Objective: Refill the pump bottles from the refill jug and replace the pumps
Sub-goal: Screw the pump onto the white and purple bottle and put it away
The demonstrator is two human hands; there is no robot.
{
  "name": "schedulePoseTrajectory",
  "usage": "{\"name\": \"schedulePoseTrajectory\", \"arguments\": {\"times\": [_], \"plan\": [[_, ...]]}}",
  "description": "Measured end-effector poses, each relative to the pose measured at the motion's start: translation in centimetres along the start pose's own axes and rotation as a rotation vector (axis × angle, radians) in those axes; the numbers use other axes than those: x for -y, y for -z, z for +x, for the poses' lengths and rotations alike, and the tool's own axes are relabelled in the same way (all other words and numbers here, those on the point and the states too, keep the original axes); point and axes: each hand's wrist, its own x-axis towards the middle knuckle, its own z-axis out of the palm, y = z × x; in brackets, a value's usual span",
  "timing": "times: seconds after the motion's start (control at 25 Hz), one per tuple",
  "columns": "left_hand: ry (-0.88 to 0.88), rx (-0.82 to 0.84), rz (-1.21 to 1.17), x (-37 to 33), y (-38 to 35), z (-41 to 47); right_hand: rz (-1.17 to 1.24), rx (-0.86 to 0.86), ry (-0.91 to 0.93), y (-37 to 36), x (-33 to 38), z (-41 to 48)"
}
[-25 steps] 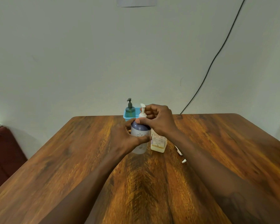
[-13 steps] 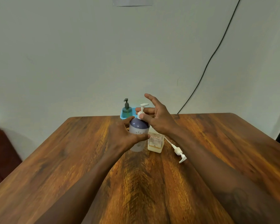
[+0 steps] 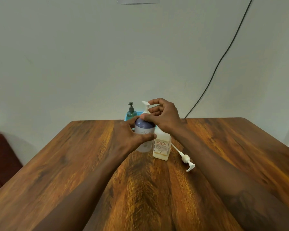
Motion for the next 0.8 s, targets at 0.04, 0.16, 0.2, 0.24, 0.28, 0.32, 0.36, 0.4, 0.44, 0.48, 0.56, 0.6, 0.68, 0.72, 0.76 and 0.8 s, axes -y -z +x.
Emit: {"name": "schedulePoseTrajectory", "arguments": {"times": [0.04, 0.16, 0.2, 0.24, 0.28, 0.32, 0.36, 0.4, 0.44, 0.48, 0.56, 0.6, 0.68, 0.72, 0.76, 0.8], "plan": [[0.005, -0.01, 0.006, -0.1, -0.2, 0.2, -0.032, -0.058, -0.005, -0.2, 0.1, 0.1], [-0.012, -0.039, 0.056, -0.4, -0.6, 1.1, -0.106, -0.151, 0.016, -0.6, 0.1, 0.5], [-0.021, -0.048, 0.065, -0.6, -0.6, 1.4, -0.116, -0.144, 0.025, -0.6, 0.1, 0.8], [-0.027, -0.058, 0.07, -0.7, -0.5, 1.8, -0.082, -0.092, 0.026, -0.5, 0.1, 1.2], [-0.031, -0.069, 0.067, -0.9, -0.5, 2.2, 0.005, 0.006, 0.003, -0.4, 0.1, 1.7], [-0.032, -0.079, 0.059, -0.9, -0.4, 2.5, 0.134, 0.118, -0.043, -0.3, 0.1, 2.1], [-0.03, -0.085, 0.048, -1.0, -0.3, 2.8, 0.234, 0.2, -0.079, -0.2, -0.1, 2.4], [-0.028, -0.085, 0.043, -0.9, -0.3, 3.0, 0.287, 0.23, -0.072, -0.1, -0.3, 2.6], [-0.031, -0.078, 0.043, -1.0, -0.3, 3.1, 0.269, 0.192, -0.028, 0.0, -0.7, 2.8], [-0.037, -0.068, 0.046, -0.9, -0.4, 3.1, 0.224, 0.118, 0.019, 0.0, -1.0, 2.9], [-0.038, -0.058, 0.041, -0.8, -0.5, 3.1, 0.096, -0.045, 0.062, -0.4, -1.1, 3.1], [-0.029, -0.067, 0.038, -0.8, -0.6, 3.2, 0.042, -0.102, 0.068, -0.7, -0.9, 3.2], [0.001, -0.1, 0.046, -0.8, -0.7, 3.7, -0.025, -0.169, 0.078, -1.2, -0.5, 3.5], [0.014, -0.113, 0.054, -0.8, -0.8, 4.0, -0.026, -0.186, 0.083, -1.4, -0.4, 3.7], [0.018, -0.116, 0.061, -0.8, -0.8, 4.5, -0.009, -0.187, 0.089, -1.4, -0.2, 4.0], [0.017, -0.111, 0.066, -0.8, -0.7, 5.1, 0.026, -0.162, 0.089, -1.3, -0.1, 4.3]]}}
